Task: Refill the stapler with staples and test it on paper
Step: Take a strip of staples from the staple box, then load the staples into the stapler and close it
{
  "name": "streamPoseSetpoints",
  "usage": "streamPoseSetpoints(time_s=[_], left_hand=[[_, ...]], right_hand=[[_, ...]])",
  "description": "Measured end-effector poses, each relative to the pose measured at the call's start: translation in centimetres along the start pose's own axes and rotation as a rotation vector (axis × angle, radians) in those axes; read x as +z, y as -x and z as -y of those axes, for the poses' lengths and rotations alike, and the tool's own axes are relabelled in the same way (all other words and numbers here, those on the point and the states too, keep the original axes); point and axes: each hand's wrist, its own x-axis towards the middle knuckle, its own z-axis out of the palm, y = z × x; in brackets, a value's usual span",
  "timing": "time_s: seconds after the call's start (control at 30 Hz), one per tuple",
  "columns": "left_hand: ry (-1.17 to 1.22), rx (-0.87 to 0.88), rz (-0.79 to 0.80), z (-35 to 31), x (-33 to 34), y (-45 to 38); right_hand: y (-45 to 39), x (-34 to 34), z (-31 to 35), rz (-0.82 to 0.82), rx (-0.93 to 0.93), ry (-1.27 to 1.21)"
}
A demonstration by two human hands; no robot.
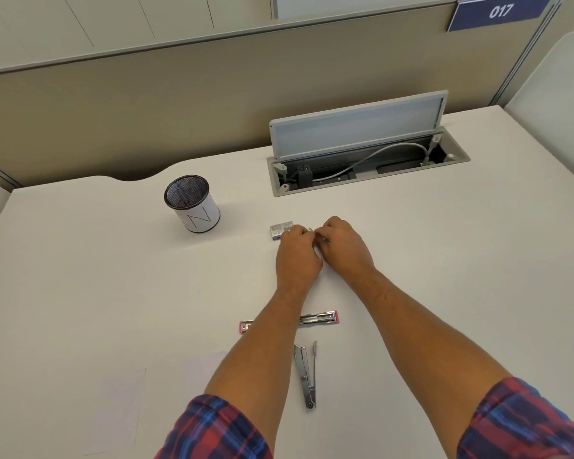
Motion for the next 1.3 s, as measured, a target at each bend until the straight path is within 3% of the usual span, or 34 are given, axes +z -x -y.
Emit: streamPoseSetpoints(time_s=[0.37, 0.6, 0.73, 0.9, 1.1, 1.3], left_hand=[[0.011, -0.152, 0.066, -0.3, -1.7, 0.3], [0.136, -0.179, 0.026, -0.2, -2.6, 1.6], [0.236, -0.140, -0.006, -0.6, -3.8, 2.9], [0.305, -0.106, -0.038, -1.2, -5.4, 4.4], [0.326, -0.045, -0.049, -1.4, -6.9, 8.1], [0.339, -0.053, -0.001, -0.9, -7.9, 10.8]], right_hand=[[0.8, 0.6, 0.6, 0.039, 0.152, -0.192], [2.5, 0.2, 0.6, 0.022, 0.096, -0.276], [3.9, -1.1, 1.2, 0.003, 0.035, -0.400], [5.6, -2.4, 1.8, -0.005, 0.113, -0.722], [8.5, -4.5, 3.0, 0.169, 0.234, -1.010], [10.3, -4.8, 3.2, 0.343, 0.334, -1.119]])
